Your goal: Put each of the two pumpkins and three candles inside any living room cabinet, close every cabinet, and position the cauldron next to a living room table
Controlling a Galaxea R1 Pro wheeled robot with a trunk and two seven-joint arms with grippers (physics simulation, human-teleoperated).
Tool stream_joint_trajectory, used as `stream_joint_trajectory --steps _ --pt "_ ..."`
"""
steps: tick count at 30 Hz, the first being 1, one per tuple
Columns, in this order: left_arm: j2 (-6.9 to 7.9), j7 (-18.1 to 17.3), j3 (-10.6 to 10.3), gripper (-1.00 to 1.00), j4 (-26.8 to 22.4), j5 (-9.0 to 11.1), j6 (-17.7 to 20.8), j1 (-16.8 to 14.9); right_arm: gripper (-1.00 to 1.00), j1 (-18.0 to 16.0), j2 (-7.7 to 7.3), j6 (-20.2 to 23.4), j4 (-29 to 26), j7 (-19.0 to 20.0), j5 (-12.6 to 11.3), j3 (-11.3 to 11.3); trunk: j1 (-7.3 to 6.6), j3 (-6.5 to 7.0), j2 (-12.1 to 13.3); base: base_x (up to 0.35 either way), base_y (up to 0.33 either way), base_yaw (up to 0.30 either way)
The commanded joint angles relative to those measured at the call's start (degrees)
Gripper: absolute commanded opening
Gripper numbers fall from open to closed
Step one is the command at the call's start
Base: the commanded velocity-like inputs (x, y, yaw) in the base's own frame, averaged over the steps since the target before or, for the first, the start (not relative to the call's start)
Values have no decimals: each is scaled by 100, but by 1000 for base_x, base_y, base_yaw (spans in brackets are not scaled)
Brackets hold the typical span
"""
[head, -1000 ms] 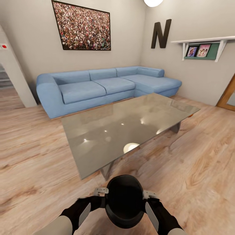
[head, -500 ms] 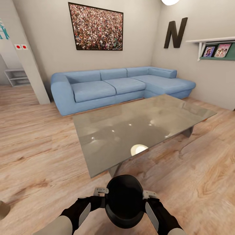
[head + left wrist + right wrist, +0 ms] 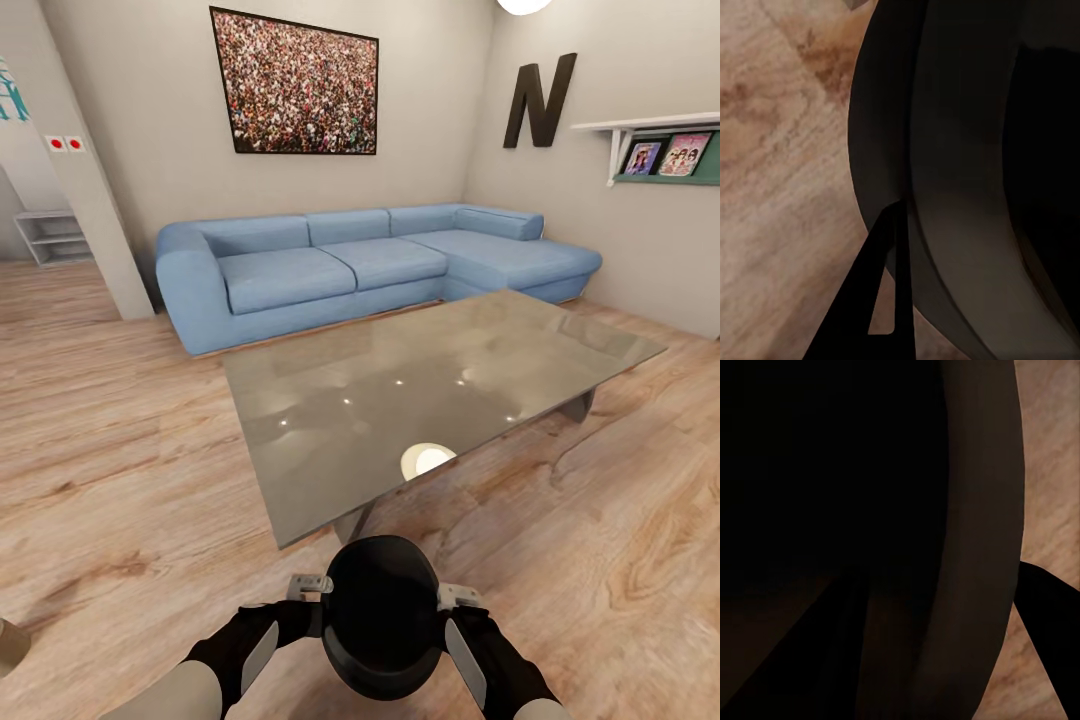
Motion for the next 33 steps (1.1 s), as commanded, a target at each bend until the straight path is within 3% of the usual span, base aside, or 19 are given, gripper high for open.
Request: stream_joint_trajectory --steps 1,12,33 --pt "-14 5 -55 -100 -17 27 33 3 -100 -3 6 45 -19 -127 161 -49 -2 -4 -2 0 0 0" --pt "-14 24 -55 -100 -13 27 23 3 -100 -3 6 45 -19 -127 161 -49 24 -226 -16 0 0 0" --pt "-14 -3 -55 -100 -13 27 -3 3 -100 -3 6 45 -19 -127 161 -49 24 -226 -16 25 0 0"
